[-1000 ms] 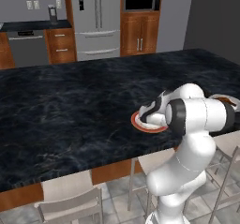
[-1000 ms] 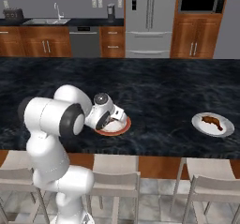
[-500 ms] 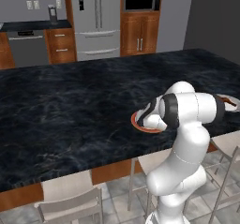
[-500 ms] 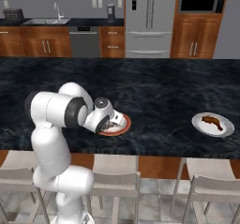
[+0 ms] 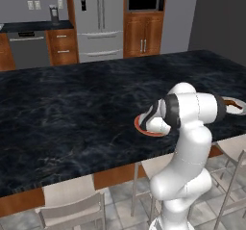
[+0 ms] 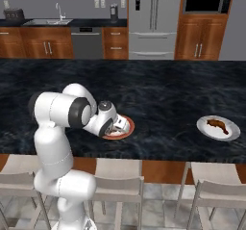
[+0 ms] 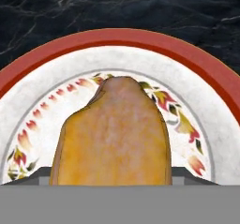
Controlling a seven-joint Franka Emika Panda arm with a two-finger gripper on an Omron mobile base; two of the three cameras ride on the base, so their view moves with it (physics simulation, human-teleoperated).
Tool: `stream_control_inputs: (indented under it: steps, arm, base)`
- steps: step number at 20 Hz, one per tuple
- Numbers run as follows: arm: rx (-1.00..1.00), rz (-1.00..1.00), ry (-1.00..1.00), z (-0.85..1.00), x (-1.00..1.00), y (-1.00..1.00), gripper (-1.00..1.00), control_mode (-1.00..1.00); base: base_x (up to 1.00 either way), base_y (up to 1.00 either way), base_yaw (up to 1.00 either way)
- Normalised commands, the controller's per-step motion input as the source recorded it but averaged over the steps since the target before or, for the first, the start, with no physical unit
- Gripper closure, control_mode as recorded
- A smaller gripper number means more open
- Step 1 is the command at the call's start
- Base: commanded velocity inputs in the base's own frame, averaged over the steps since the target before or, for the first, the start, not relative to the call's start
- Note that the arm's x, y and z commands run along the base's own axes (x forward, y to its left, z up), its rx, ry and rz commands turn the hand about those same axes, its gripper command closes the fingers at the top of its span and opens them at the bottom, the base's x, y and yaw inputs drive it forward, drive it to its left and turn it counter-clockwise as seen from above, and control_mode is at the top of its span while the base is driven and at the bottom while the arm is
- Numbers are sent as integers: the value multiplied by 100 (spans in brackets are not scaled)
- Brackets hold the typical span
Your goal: Take the chicken drumsticks from the pan and place one on each plate on the dining counter.
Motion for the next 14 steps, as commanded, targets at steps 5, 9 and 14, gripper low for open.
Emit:
stream_control_inputs:
  steps: [5, 9, 14]
  arm:
    - [0, 0, 3, -9, 17, 0, -100, -100]
    - [0, 0, -1, 39, -1, 0, -100, -100]
    - [-12, 0, 24, 55, 11, 1, -100, -100]
  base:
    - [0, 0, 0]
    - [0, 0, 0]
    - [0, 0, 0]
